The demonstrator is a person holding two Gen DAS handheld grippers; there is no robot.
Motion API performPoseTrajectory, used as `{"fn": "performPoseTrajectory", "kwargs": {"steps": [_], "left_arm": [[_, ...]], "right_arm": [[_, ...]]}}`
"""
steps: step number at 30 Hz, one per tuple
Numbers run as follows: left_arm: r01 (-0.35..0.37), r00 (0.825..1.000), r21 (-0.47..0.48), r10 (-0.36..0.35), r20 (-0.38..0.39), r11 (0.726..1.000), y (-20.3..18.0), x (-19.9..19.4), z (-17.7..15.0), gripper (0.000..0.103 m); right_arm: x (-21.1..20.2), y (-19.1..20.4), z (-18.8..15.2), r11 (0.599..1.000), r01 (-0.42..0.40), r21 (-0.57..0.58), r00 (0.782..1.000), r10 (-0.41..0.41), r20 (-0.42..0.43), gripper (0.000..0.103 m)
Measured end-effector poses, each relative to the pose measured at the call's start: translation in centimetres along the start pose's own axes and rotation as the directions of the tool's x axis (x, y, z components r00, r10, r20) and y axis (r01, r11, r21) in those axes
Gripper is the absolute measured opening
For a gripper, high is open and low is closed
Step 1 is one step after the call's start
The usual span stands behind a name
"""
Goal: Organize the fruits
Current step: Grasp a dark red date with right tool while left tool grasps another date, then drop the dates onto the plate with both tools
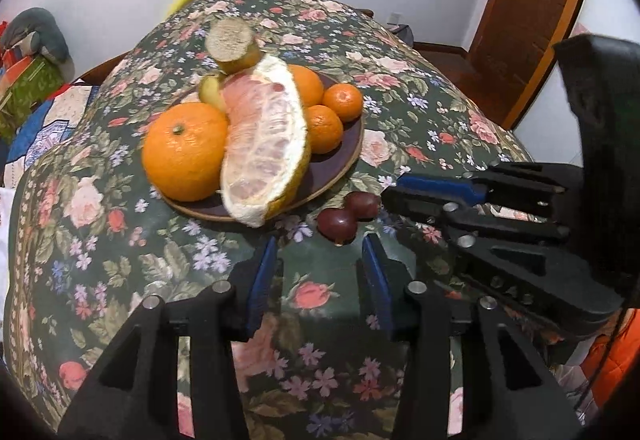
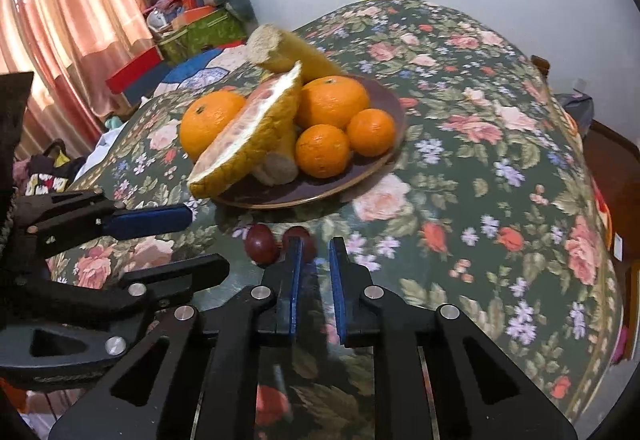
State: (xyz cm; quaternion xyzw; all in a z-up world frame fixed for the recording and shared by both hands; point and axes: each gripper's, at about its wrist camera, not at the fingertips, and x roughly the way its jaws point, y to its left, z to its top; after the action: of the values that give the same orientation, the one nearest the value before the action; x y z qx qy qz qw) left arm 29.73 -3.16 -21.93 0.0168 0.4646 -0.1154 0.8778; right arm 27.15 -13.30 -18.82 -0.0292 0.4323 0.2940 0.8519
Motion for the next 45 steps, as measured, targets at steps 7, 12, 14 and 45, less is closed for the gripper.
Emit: {"fn": "performPoseTrajectory", "kwargs": {"steps": [7,12,14,45], "left_arm": [[0.018,0.999,0.009,-0.017,-0.042,1.000,-0.7,2.3,0.3,0.034],[0.002,0.999,0.010,-0.001,-0.037,1.000,-0.8,3.1,0.8,0.029],[0.007,0.999,0.003,-0.006,-0.034,1.000,-0.7,3.2,1.0,0.025],[-0.022,0.998,-0.095,0.028,0.062,0.995,5.3,-2.1,-0.6,0.024]], "right_arm": [[-1.3,-1.6,-0.2,0.999,0.038,0.014,0.999,-0.038,0.013,0.012],[-1.6,-2.0,-0.3,0.999,0.040,0.012,0.999,-0.040,0.016,0.013],[-1.3,-2.0,-0.4,1.000,0.022,0.017,1.000,-0.023,0.005,0.015],[1.5,1.6,0.5,1.000,0.014,-0.022,0.999,-0.014,-0.030,0.014]]}}
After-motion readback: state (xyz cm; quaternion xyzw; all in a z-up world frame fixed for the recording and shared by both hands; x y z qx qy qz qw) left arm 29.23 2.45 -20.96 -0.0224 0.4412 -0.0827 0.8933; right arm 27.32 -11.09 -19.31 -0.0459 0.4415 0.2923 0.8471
